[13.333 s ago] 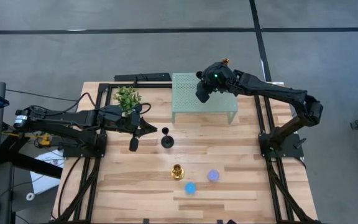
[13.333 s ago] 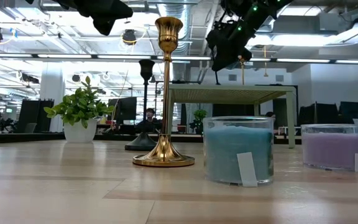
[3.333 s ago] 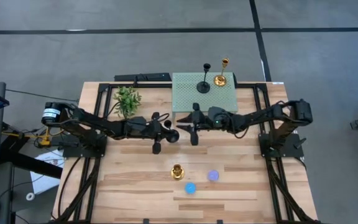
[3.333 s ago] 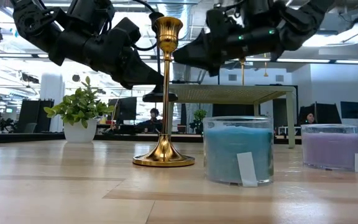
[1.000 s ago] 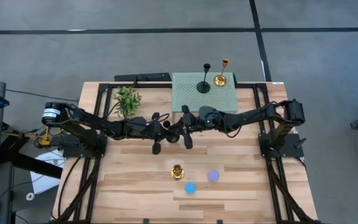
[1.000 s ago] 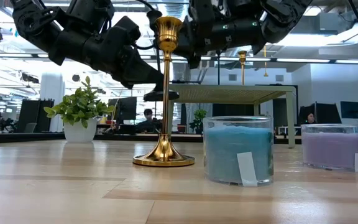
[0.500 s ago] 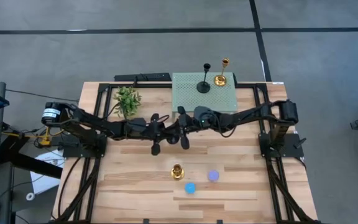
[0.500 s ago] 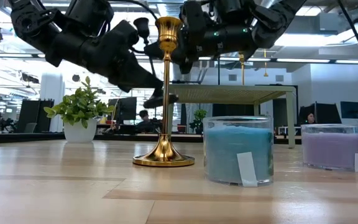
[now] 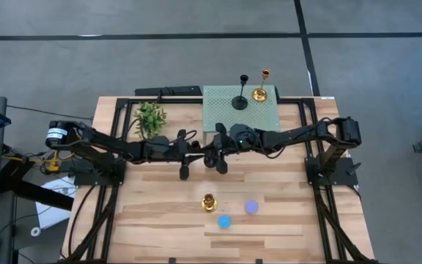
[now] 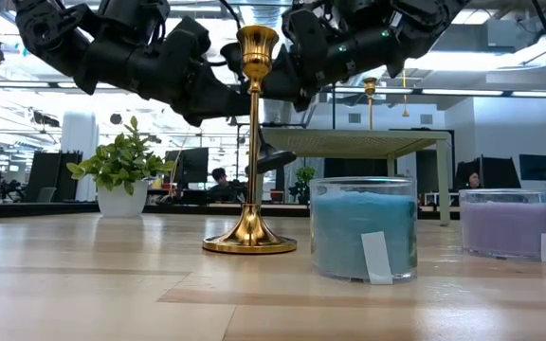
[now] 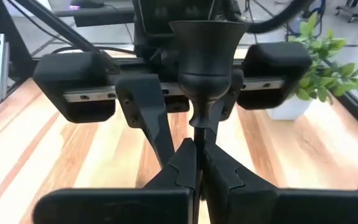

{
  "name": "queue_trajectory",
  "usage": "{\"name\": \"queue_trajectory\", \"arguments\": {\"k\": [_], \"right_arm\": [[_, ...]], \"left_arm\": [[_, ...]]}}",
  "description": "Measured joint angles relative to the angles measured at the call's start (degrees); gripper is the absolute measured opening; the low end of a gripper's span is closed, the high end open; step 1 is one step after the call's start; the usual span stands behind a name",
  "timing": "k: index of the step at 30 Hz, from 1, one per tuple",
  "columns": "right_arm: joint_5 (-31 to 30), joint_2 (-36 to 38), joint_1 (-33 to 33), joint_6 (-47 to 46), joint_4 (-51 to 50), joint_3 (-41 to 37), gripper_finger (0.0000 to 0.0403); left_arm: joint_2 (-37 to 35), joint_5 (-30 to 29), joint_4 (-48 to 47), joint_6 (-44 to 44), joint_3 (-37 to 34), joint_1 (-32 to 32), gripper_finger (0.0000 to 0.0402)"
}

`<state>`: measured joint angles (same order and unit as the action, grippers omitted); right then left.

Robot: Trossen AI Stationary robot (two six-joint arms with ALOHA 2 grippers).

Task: Pick & Place candle stick holders
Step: Align the black candle holder with the other black candle holder on the shelf

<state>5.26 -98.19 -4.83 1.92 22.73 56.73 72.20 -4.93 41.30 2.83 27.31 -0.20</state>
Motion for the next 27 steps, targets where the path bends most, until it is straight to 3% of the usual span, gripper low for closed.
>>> {"name": "queue_trajectory", "arguments": {"k": [7, 11, 15, 21, 25, 27], "right_arm": [[-2.96, 0.43, -0.53, 1.1, -0.41, -0.04, 0.0], [-7.91, 1.02, -0.93, 1.72, -0.35, -0.1, 0.0], [-7.87, 4.15, -1.15, 1.43, 0.84, -1.91, 0.0], [-7.88, 13.25, -0.68, -0.63, 6.59, -10.43, 0.0], [-8.48, 20.85, -1.03, -1.81, 18.0, -19.23, 0.0], [-11.75, 24.24, -1.57, -1.92, 23.41, -23.43, 0.0]], "left_arm": [[-4.82, 0.69, -7.5, -0.07, -0.02, -0.26, 0.0055], [-7.8, 0.66, -10.74, -0.31, -0.42, -0.56, 0.0054], [-11.0, 0.52, -10.94, -0.3, -2.41, -1.64, 0.0053], [-16.83, 0.41, -10.85, -0.31, -5.11, -2.11, 0.0052], [-18.74, 0.3, -10.76, -0.47, -6.06, -2.12, 0.0052], [-18.9, 0.29, -10.93, -0.63, -6.43, -2.11, 0.0052]]}}
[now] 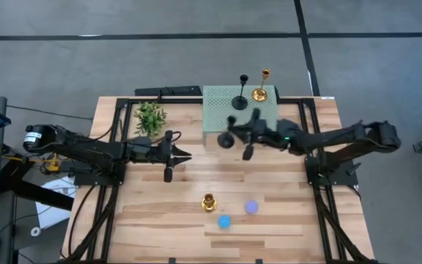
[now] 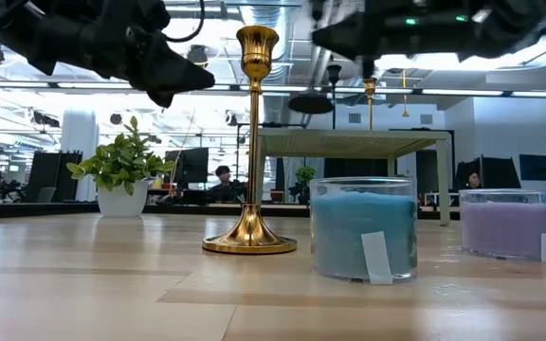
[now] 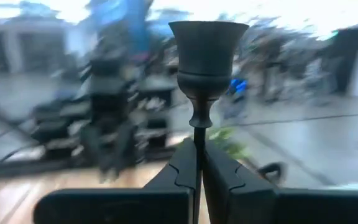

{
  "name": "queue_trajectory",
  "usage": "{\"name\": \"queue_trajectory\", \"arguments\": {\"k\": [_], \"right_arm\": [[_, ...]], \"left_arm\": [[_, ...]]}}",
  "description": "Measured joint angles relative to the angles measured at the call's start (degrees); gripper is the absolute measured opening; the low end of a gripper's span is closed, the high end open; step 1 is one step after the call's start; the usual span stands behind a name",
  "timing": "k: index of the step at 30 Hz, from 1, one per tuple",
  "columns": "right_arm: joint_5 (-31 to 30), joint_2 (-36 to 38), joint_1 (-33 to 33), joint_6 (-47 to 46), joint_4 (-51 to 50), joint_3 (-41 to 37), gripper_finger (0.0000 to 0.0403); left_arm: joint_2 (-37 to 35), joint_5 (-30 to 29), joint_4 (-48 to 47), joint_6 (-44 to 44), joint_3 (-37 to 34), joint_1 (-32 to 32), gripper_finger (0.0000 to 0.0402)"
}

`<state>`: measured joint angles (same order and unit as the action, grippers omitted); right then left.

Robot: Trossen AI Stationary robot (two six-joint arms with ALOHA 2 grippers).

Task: Pick & Place candle stick holders
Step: Align the black candle holder with the other black candle holder on the shelf

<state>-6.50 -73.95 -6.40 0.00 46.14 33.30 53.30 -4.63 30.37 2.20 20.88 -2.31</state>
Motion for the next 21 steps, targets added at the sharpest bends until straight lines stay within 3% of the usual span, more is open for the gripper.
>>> {"name": "queue_trajectory", "arguments": {"k": [6, 15, 21], "right_arm": [[-7.05, 5.13, -2.11, -1.41, 1.62, -6.94, 0.0], [-4.03, 4.48, -8.43, -0.66, 1.8, -4.05, 0.0], [-3.92, 4.46, -11.13, -1.63, -6.27, -0.58, 0.0]], "left_arm": [[0.15, -1.4, 0.22, -0.07, -0.06, 0.01, 0.0052], [0.17, -1.78, 0.52, -0.09, -0.06, 0.01, 0.0052], [0.17, -1.78, 0.52, -0.09, -0.06, 0.01, 0.0052]]}}
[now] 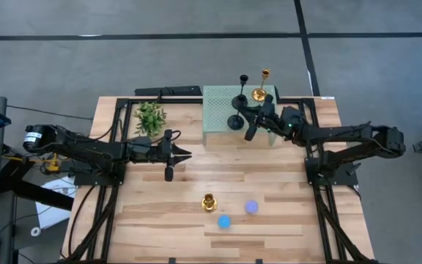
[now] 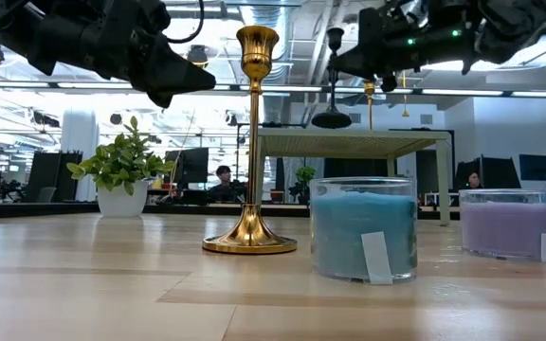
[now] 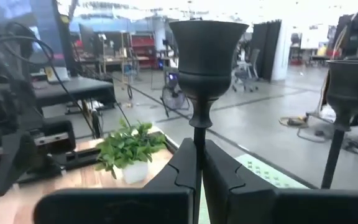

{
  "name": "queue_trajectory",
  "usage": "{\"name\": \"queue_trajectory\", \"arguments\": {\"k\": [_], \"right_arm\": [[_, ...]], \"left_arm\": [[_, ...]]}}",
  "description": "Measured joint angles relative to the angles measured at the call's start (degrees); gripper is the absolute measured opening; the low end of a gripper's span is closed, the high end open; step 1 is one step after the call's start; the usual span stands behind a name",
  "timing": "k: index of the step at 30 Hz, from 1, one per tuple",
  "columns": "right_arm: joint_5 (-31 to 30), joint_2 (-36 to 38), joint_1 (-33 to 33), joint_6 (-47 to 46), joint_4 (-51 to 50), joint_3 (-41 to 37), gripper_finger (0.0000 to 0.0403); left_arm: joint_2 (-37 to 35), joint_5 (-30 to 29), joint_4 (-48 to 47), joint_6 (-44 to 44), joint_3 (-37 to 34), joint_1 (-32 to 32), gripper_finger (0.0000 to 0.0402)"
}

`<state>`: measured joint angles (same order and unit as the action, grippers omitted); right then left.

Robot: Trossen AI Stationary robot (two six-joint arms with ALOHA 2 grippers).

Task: Pick & Place candle stick holders
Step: Align the black candle holder with the other black candle holder on the shelf

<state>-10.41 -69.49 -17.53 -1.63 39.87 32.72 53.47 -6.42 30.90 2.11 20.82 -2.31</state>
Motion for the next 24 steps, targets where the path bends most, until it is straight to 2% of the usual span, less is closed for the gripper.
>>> {"name": "queue_trajectory", "arguments": {"k": [7, 12, 24], "right_arm": [[-0.4, 0.02, -1.55, -0.87, -6.91, 3.31, 0.0], [-3.68, 0.0, -2.71, -1.11, -10.24, 3.33, 0.0], [-4.52, 0.09, -3.23, -2.24, -12.06, 3.46, 0.0001]], "left_arm": [[0.0, 0.0, 0.0, 0.0, 0.0, 0.0, 0.0053], [0.0, 0.0, 0.0, 0.0, 0.0, 0.0, 0.0053], [0.02, 0.02, 0.0, -0.02, 0.0, 0.0, 0.0053]]}}
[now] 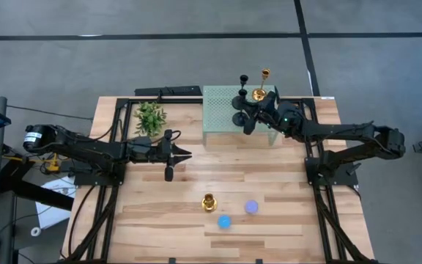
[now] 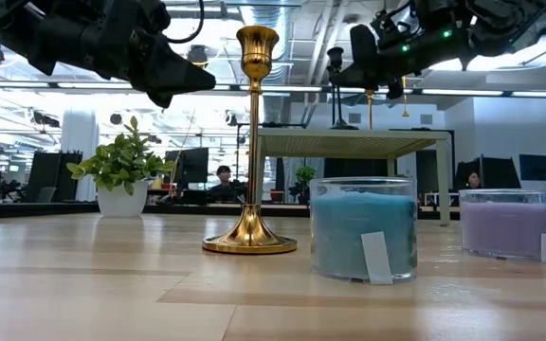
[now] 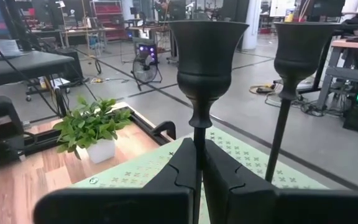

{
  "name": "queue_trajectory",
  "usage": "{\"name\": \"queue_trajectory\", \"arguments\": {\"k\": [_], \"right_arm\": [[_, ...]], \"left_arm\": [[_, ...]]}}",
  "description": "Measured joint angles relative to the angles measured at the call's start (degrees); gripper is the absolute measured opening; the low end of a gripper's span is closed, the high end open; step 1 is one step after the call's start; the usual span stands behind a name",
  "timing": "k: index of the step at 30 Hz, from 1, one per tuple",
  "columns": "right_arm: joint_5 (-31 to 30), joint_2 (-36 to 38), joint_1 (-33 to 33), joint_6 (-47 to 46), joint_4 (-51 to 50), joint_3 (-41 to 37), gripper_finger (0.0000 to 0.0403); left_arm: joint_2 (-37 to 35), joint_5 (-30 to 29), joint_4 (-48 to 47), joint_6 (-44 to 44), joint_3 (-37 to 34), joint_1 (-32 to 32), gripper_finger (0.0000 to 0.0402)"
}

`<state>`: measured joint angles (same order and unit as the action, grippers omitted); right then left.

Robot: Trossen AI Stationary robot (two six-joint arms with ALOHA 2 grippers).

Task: Pick & Place candle stick holders
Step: Align the black candle holder with the other black candle holder on the shelf, then put the violet candle on the shelf

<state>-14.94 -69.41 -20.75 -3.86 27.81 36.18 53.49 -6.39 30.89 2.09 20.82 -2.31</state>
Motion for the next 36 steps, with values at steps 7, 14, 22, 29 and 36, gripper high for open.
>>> {"name": "queue_trajectory", "arguments": {"k": [7, 14, 22, 29, 36], "right_arm": [[0.06, -0.27, 0.11, -0.75, -3.6, -0.28, 0.0044], [0.11, -0.04, 0.92, -0.76, -4.63, -0.24, 0.0069], [0.07, 6.47, 2.8, 0.64, -8.22, -0.22, 0.0071], [0.37, 17.29, 6.68, -0.95, -27.32, -0.2, 0.0071], [2.9, 25.47, 13.52, -1.48, -43.32, -0.18, 0.007]], "left_arm": [[0.0, 0.0, 0.02, -0.01, 0.0, 0.0, 0.0053], [0.0, 0.0, 0.02, -0.01, 0.02, 0.0, 0.0053], [0.02, 0.0, 0.01, -0.01, 0.02, 0.0, 0.0053], [0.02, 0.0, 0.0, -0.01, 0.02, 0.0, 0.0053], [0.02, 0.02, 0.0, -0.01, 0.02, 0.0, 0.0053]]}}
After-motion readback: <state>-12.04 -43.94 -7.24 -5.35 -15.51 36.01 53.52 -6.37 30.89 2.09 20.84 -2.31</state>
